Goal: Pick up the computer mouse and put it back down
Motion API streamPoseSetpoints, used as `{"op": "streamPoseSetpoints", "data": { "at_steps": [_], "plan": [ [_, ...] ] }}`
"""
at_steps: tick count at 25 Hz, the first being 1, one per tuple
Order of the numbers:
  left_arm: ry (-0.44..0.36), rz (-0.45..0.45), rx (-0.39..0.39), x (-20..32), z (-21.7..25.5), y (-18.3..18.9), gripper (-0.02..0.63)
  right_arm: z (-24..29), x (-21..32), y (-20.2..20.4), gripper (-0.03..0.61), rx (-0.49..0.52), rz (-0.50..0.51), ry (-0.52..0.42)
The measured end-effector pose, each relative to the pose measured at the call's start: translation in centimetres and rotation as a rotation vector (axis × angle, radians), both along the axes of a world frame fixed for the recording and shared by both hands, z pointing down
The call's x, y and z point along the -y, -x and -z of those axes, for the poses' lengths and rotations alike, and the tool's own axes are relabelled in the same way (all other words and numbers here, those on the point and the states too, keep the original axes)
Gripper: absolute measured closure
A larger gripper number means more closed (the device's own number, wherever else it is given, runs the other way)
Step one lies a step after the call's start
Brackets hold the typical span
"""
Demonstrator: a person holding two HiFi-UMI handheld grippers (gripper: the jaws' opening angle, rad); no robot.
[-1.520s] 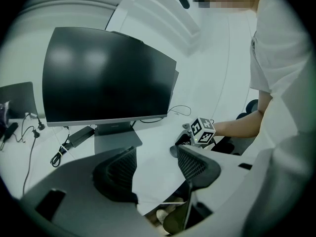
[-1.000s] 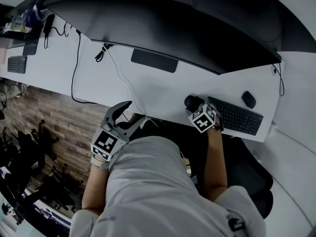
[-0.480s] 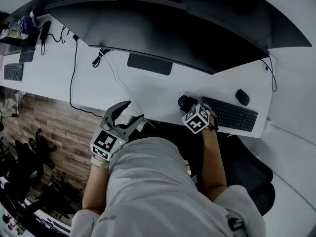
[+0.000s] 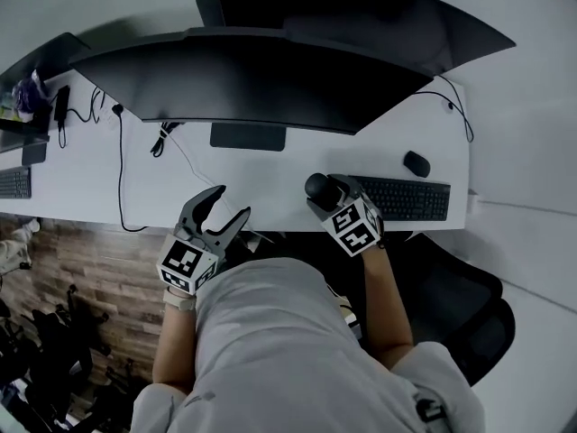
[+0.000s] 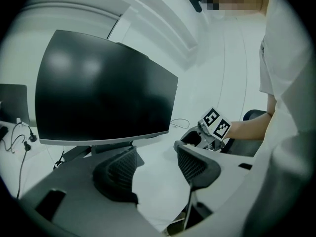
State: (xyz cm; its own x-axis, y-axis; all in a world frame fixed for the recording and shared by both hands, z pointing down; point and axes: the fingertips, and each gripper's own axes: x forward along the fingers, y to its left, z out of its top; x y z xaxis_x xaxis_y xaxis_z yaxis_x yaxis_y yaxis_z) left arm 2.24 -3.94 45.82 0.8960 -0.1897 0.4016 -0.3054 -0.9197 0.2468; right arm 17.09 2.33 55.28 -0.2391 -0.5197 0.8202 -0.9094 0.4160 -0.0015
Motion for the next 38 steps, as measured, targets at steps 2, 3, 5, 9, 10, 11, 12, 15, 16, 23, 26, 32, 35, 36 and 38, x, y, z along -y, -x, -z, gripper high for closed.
{"op": "streamPoseSetpoints", "data": {
  "at_steps": [2, 3, 5, 9, 10, 11, 12, 15, 16, 23, 26, 32, 35, 36, 38],
  "plan": [
    [-0.012, -0.026, -0.019, 0.3, 0.4, -0.6, 0.374, 1.7, 0.2, 0.0, 0.290, 0.020, -0.043, -0.052],
    [-0.018, -0.038, -0.027, 0.4, 0.6, -0.8, 0.374, 2.5, 0.2, 0.0, 0.290, 0.032, -0.062, -0.077],
    [-0.027, -0.059, -0.044, 0.6, 1.2, -1.3, 0.374, 4.0, 0.2, 0.3, 0.290, 0.055, -0.098, -0.123],
    [-0.041, -0.091, -0.078, 1.1, 2.4, -2.0, 0.374, 6.8, 0.2, 0.7, 0.290, 0.089, -0.156, -0.215],
    [-0.044, -0.098, -0.085, 1.2, 2.7, -2.2, 0.374, 7.5, 0.1, 0.8, 0.290, 0.097, -0.169, -0.240],
    [-0.046, -0.105, -0.092, 1.3, 2.9, -2.3, 0.374, 8.1, 0.0, 0.8, 0.290, 0.103, -0.182, -0.268],
    [-0.045, -0.111, -0.100, 1.4, 3.2, -2.4, 0.374, 8.6, -0.1, 0.7, 0.290, 0.109, -0.195, -0.295],
    [-0.030, -0.129, -0.131, 1.5, 3.8, -2.8, 0.374, 10.5, -0.6, 0.7, 0.290, 0.123, -0.243, -0.366],
    [-0.028, -0.136, -0.139, 1.6, 4.1, -2.9, 0.374, 11.1, -0.8, 0.6, 0.290, 0.125, -0.259, -0.387],
    [-0.051, -0.161, -0.164, 2.2, 5.5, -3.4, 0.374, 13.9, -1.9, 0.7, 0.290, 0.153, -0.321, -0.485],
    [-0.057, -0.160, -0.174, 2.5, 6.0, -3.4, 0.374, 14.7, -2.5, 0.8, 0.290, 0.171, -0.343, -0.519],
    [-0.072, -0.160, -0.182, 2.6, 7.1, -2.9, 0.376, 15.8, -3.1, 0.6, 0.290, 0.176, -0.379, -0.592],
    [-0.076, -0.141, -0.205, 3.1, 7.4, -2.1, 0.376, 16.2, -3.0, 0.7, 0.290, 0.180, -0.378, -0.614],
    [-0.075, -0.135, -0.212, 3.2, 7.6, -1.9, 0.380, 16.3, -2.9, 0.8, 0.290, 0.185, -0.376, -0.618],
    [-0.069, -0.125, -0.222, 3.4, 8.2, -1.5, 0.410, 16.4, -2.8, 1.1, 0.290, 0.192, -0.373, -0.619]
  ]
}}
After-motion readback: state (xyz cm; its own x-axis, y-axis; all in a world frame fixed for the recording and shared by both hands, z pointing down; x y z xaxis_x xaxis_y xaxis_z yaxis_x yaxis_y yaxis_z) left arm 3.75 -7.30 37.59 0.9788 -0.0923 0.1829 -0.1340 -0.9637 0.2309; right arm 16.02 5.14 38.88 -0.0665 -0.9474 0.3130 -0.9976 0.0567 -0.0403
